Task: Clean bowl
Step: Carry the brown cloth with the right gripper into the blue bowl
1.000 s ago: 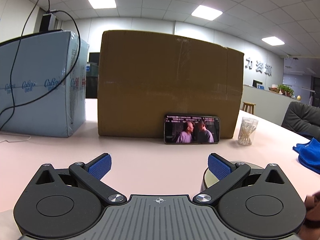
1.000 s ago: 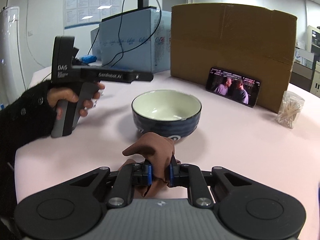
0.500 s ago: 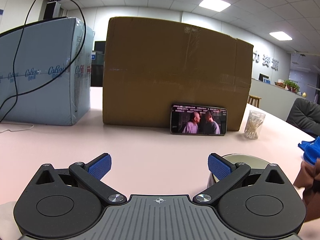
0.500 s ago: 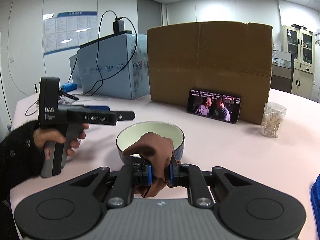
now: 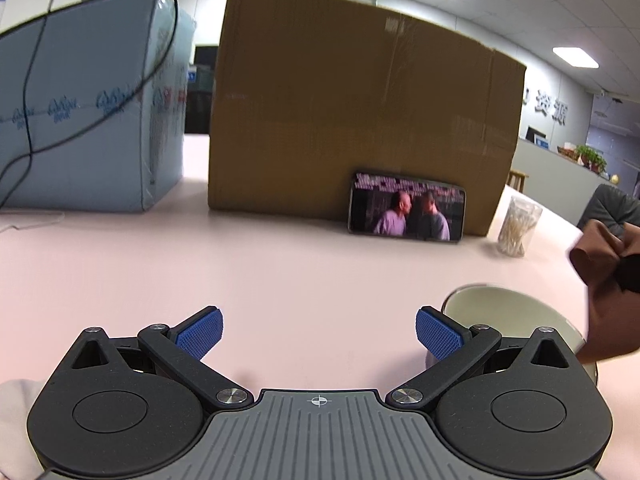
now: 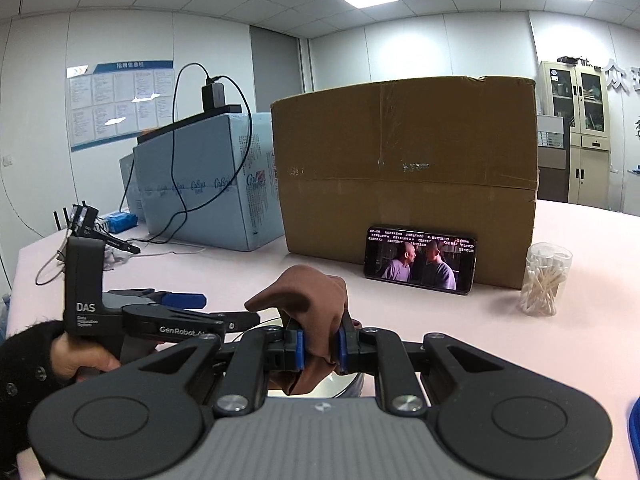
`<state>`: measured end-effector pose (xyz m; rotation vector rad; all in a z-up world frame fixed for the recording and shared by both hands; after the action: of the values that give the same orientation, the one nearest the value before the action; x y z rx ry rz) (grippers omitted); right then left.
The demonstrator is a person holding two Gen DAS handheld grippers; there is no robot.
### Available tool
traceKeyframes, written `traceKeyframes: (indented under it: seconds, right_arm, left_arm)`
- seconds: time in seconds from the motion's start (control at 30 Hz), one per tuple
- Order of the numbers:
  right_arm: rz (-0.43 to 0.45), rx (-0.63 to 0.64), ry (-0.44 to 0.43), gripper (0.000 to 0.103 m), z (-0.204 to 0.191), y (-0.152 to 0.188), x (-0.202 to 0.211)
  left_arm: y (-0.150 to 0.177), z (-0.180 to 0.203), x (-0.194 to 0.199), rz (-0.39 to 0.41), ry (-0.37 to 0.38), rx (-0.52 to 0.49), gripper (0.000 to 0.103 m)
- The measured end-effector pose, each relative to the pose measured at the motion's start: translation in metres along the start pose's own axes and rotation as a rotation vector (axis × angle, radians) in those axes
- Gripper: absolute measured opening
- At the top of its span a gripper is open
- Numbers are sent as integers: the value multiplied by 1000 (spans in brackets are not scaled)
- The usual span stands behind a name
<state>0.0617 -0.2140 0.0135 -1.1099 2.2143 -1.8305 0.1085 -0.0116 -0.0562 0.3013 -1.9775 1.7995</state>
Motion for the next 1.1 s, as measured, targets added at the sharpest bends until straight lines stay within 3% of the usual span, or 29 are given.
traceKeyframes:
  seconds: [0.17,0.4,0.57,0.63,0.9,1.07,1.1]
  right_arm:
    - [-74,7,31,17,2,6,-23]
    - [-180,21,54,20,3,15,-46]
    - [-256,89,62,25,-5,22,-59]
    - [-279,113,61,35,-7,24,-62]
    - [-305,150,31,58,-10,16,-56]
    - [-406,205,34,52,-17,18,-66]
    - [-419,213,39,47,-18,18,-68]
  left_arm:
    - [0,3,2,11,-1,-12,103]
    - [-7,5,16,86,-16,-31,103]
    - [-10,10,22,108,-9,-54,103]
    - [-10,10,21,105,-7,-53,103]
    - [-9,10,20,94,1,-46,103]
    - [-8,10,19,90,3,-42,103]
    - [-8,10,19,89,4,-42,103]
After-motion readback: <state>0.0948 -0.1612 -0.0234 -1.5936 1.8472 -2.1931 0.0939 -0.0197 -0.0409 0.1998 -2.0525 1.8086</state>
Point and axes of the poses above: each gripper's, at about its wrist camera, not at the fingertips, and x roughly against the way its jaws point, z to its right, y to its underside, the point moved 9 cm from there along -x, roughly the way its jaws point, and after that the axes turned 12 degrees about -x, right-handed, at the moved point
